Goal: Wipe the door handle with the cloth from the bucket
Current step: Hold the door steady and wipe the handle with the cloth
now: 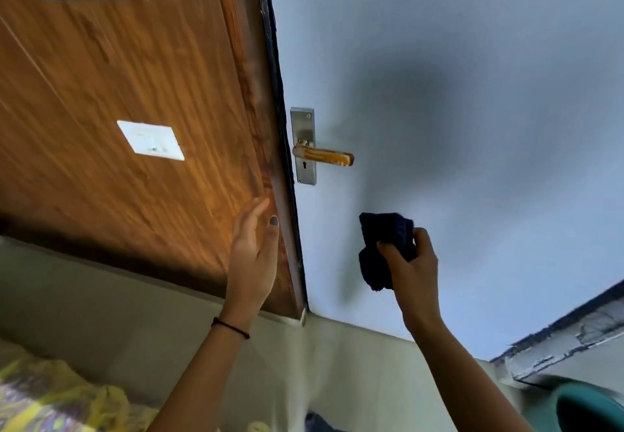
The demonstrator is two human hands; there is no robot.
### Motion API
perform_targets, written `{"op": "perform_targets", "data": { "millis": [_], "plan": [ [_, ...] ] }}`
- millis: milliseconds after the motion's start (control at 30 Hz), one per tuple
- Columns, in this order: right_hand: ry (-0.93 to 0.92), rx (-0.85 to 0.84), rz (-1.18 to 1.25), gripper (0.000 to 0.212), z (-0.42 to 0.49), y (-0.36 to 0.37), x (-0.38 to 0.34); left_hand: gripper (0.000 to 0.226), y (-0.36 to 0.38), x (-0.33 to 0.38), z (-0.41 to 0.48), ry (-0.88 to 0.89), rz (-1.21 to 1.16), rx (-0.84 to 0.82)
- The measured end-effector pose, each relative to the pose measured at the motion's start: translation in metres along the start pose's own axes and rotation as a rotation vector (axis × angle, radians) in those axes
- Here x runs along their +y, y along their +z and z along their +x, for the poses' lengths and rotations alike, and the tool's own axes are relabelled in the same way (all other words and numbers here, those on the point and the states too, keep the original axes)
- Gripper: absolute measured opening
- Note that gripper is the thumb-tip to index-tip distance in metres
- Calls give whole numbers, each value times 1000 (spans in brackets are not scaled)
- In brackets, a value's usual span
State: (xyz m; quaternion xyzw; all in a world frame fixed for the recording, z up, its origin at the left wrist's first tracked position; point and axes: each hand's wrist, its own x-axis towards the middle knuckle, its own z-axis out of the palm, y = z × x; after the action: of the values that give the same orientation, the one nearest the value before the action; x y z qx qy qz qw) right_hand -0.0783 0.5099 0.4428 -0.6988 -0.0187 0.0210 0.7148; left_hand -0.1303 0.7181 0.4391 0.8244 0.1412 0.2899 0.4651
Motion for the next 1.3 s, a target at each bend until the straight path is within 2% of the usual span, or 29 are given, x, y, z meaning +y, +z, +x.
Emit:
{"op": "perform_targets", "data": {
  "millis": [167,300,400,467,567,667,800,933,1067,1167,1300],
  "plan": [
    [-133,45,-51,27,51,65,-24,62,-16,-19,79,196,181,-11],
    [-240,122,-72,28,89,103,-36,60,-16,-30,136,360,282,12],
    [-394,167,-172,27,117,128,-37,63,-5,-39,182,456,316,49],
    [-545,182,-329,30,135,142,-33,66,5,-48,206,521,382,73],
    [-747,216,-800,39,167,171,-12,70,12,-71,238,651,445,110],
    [-742,250,-1153,43,179,206,8,77,9,-90,263,792,500,98],
    [-655,226,-1323,35,173,230,23,66,-1,-104,274,978,517,17],
    [-578,160,-1462,34,176,235,16,67,0,-112,282,1023,488,33],
    [-549,209,-1455,55,182,211,6,79,2,-113,284,1029,503,57],
    [-521,270,-1383,54,182,205,2,79,4,-115,282,1044,517,78],
    [-592,65,-1480,43,181,224,4,79,8,-114,283,1031,527,120]
  ]
}}
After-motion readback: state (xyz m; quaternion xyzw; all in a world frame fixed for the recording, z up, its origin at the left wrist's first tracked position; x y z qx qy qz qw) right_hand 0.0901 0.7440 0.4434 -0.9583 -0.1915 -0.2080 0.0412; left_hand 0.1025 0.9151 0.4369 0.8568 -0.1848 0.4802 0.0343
